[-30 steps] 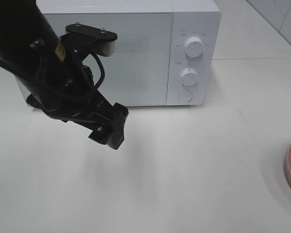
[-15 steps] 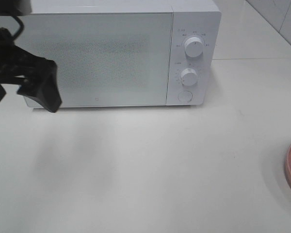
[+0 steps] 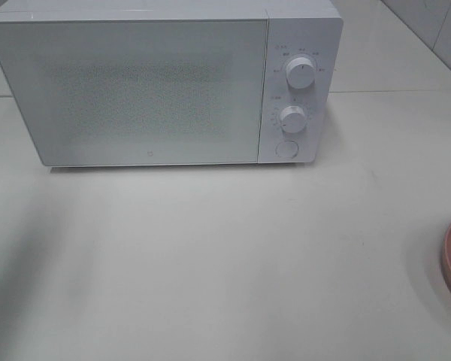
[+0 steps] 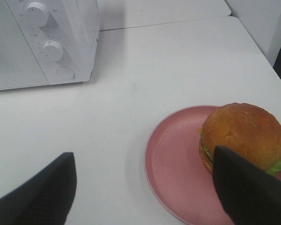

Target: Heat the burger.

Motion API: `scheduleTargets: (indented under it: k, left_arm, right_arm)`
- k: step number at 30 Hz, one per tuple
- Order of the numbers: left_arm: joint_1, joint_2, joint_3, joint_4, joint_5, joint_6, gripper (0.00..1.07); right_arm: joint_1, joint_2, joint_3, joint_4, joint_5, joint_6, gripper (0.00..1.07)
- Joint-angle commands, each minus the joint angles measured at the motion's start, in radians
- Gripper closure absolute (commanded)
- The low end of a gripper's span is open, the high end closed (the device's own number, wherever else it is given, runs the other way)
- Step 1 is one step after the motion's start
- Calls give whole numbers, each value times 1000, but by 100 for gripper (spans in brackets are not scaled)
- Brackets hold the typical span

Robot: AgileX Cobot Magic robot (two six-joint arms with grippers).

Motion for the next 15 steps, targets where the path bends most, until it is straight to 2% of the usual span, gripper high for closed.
scheduleTargets:
  k: [1,2,4,8,9,15]
  left_arm:
    - [56,-73,105,-10,3,35,7]
    - [56,-73,105,-10,3,35,7]
    - [68,-125,176,-1,0,47,7]
    - [68,-179,240,18,-9,47,7]
    - [68,-221,283,30,-17,47,7]
    - [68,-370,396,37,-73,47,7]
  right_arm:
    - [-7,-27,2,-1,-8,-10,31]
    - [-7,-27,2,-1,-8,-10,31]
    - [-7,-27,2,-1,-8,-10,31]
    - [-7,-27,2,-1,-8,-10,31]
    - [-7,-27,2,-1,-8,-10,31]
    - [-7,-27,2,-1,-8,-10,31]
